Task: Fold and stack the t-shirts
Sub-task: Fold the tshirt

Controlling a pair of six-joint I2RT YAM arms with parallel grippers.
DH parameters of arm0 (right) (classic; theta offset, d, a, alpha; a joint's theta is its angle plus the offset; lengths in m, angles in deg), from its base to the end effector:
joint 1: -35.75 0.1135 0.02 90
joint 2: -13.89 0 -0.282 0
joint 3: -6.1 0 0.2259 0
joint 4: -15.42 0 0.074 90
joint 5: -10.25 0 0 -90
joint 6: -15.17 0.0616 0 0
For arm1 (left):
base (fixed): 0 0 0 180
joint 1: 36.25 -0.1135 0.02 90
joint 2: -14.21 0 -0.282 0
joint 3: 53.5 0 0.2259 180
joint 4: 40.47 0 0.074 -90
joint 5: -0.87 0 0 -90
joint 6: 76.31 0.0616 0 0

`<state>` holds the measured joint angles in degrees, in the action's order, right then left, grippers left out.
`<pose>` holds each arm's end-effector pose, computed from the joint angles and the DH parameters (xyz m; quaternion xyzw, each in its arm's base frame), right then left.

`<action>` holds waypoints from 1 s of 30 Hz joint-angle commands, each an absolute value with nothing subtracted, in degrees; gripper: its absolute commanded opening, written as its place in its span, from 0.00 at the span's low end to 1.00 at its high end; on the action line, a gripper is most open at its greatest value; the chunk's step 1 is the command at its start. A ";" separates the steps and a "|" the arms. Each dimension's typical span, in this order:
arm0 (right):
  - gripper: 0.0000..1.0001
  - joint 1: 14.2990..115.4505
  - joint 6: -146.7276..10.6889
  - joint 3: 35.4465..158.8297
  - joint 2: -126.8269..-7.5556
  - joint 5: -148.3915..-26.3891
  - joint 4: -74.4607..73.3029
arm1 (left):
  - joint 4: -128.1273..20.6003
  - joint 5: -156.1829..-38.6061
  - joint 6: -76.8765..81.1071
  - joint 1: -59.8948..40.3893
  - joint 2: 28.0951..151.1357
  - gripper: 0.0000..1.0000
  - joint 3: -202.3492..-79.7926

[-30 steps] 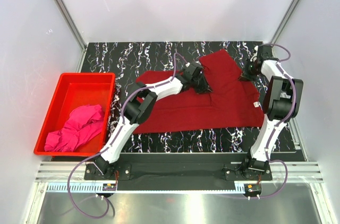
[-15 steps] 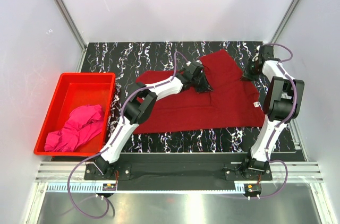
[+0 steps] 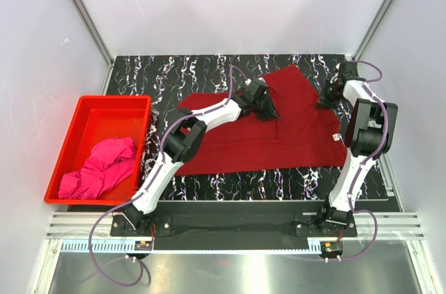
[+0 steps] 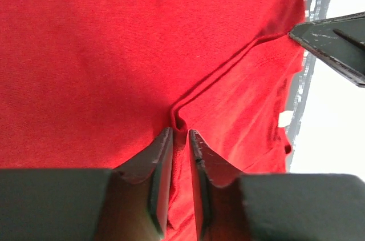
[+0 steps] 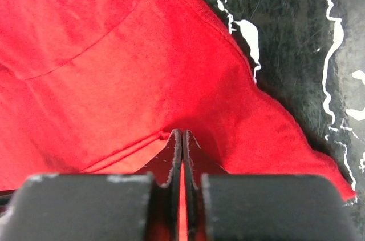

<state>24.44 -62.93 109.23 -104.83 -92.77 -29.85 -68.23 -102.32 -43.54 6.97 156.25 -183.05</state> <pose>0.4326 -0.0724 0.1830 0.1655 0.9477 0.1110 0.2494 0.4022 -0.3973 0.1515 -0.0620 0.9004 -0.3878 0.1873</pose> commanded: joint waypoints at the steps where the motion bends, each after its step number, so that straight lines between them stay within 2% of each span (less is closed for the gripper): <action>1: 0.07 24.32 -62.09 112.55 -106.08 -92.41 -30.74 | -70.88 -99.69 -41.24 6.82 156.59 0.28 -186.41; 2: 0.16 24.24 -62.09 113.08 -106.52 -91.01 -32.40 | -74.90 -97.68 -40.80 6.64 156.33 0.33 -186.93; 5: 0.23 24.32 -62.18 116.15 -106.00 -84.95 -37.49 | -83.16 -93.98 -38.08 6.03 154.23 0.39 -189.30; 9: 0.41 24.32 -61.04 121.07 -104.06 -80.45 -42.52 | -86.80 -90.19 -27.99 4.27 147.64 0.49 -189.76; 11: 0.43 24.32 -59.29 121.96 -103.01 -80.01 -43.48 | -86.54 -90.19 -20.87 2.69 142.02 0.54 -186.34; 14: 0.55 24.32 -57.87 123.98 -103.53 -80.71 -42.79 | -86.28 -89.93 -12.60 -1.34 134.55 0.57 -179.05; 17: 0.53 24.50 -56.73 128.98 -106.78 -84.14 -42.79 | -86.98 -90.80 -8.20 -6.87 129.71 0.57 -174.04; 20: 0.41 25.37 -55.24 132.59 -109.50 -85.99 -39.29 | -87.68 -89.49 -5.38 -11.80 127.24 0.55 -171.65; 26: 0.57 26.43 -54.62 144.09 -118.90 -90.20 -38.82 | -89.34 -86.50 -0.99 -18.48 128.55 0.54 -170.15; 30: 0.60 27.31 -55.85 153.93 -124.97 -92.32 -41.73 | -91.28 -86.76 0.42 -21.74 133.63 0.54 -172.78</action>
<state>26.34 -55.48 147.87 -122.07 -89.22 -39.80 -89.23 -87.48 -3.01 -20.50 130.19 -170.79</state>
